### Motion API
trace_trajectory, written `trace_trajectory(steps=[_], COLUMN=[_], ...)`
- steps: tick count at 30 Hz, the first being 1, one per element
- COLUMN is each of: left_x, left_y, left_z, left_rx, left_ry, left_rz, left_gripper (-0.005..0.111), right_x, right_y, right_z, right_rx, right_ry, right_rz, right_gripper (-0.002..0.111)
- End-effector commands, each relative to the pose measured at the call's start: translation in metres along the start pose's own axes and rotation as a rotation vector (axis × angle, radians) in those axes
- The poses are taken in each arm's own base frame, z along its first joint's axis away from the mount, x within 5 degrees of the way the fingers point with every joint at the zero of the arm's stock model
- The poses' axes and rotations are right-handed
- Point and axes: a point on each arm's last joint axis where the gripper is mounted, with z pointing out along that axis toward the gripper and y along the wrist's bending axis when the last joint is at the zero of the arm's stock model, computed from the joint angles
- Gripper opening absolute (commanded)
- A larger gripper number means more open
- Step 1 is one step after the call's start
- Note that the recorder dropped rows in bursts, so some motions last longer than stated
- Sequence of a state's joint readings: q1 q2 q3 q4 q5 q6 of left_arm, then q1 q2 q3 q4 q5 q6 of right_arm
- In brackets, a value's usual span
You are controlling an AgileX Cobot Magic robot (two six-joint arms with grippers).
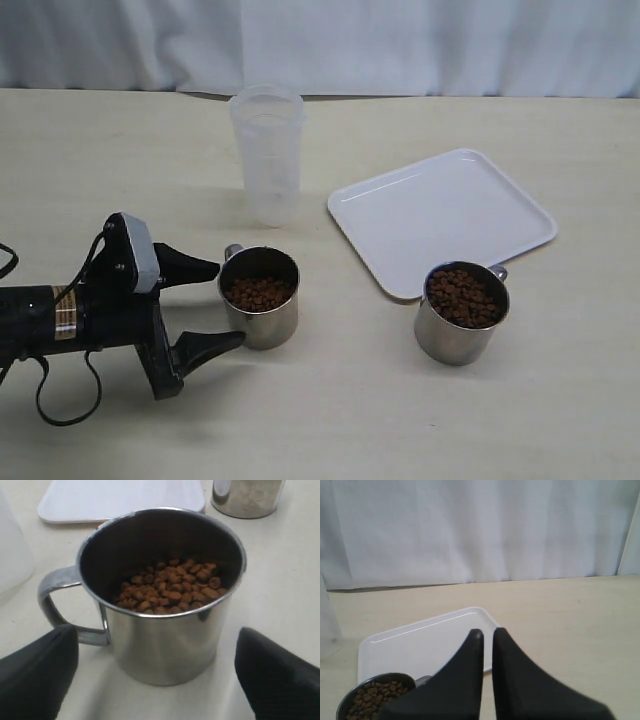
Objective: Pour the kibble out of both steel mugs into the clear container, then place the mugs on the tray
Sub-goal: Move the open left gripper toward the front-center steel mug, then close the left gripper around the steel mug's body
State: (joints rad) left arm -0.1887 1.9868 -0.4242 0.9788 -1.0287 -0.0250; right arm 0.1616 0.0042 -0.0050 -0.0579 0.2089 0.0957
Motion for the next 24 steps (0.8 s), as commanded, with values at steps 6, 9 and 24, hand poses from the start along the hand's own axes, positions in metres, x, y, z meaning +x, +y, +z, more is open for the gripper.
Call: trace_trajectory(steps=[6,9,24], left_x=[0.004,0.003,0.011], left_y=[0.01,0.011,0.031], left_z=[0.018,0.02,0.041], left_rx=[0.037,0.046,0.056], left_ry=[-0.051,-0.055,-0.064], left_rz=[-0.039,-0.038,-0.036], left_gripper=[0.062,0.062,0.062], right_x=[0.001,0.001,0.001], right_y=[0.0,0.0,0.0], right_z=[0.0,0.0,0.0], right_rx=[-0.003,-0.003,-0.003], right_ry=[0.001,0.001,0.001], right_rz=[-0.008,-0.008,-0.008], right_gripper=[0.005,0.005,0.005])
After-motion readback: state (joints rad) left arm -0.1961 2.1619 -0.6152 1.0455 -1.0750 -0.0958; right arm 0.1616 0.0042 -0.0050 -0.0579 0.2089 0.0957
